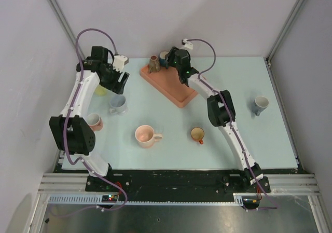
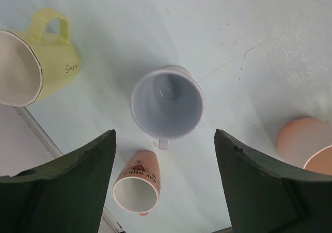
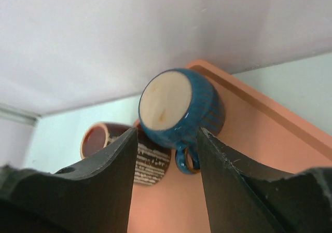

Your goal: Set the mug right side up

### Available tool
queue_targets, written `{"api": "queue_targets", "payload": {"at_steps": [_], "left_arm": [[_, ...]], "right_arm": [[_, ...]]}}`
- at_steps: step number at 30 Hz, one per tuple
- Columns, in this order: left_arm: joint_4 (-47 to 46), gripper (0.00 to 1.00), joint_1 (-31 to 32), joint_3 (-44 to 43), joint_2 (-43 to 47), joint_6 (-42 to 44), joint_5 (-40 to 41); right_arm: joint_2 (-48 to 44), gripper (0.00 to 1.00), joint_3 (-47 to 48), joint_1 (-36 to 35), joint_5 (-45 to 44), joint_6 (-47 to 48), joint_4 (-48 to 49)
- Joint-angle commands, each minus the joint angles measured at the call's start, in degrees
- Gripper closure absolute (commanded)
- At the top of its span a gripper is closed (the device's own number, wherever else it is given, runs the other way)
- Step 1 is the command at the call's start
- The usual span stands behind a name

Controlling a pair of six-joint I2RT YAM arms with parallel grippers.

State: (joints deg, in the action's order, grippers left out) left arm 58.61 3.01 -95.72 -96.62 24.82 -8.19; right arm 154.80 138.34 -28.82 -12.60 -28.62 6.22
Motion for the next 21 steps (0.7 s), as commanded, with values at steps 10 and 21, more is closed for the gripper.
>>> {"api": "queue_targets", "payload": {"at_steps": [10, 21], "left_arm": [[0.44, 0.20, -2.72, -2.57, -1.87, -0.31, -2.30], [0.63, 0.19, -2.83, -3.56, -2.15, -0.54, -3.64]], "right_arm": [[1.03, 0.45, -4.95, 2.84, 7.39, -31.63, 8.36], [0.90, 0.41, -7.87, 1.29, 9.75, -38.13, 11.26]]}}
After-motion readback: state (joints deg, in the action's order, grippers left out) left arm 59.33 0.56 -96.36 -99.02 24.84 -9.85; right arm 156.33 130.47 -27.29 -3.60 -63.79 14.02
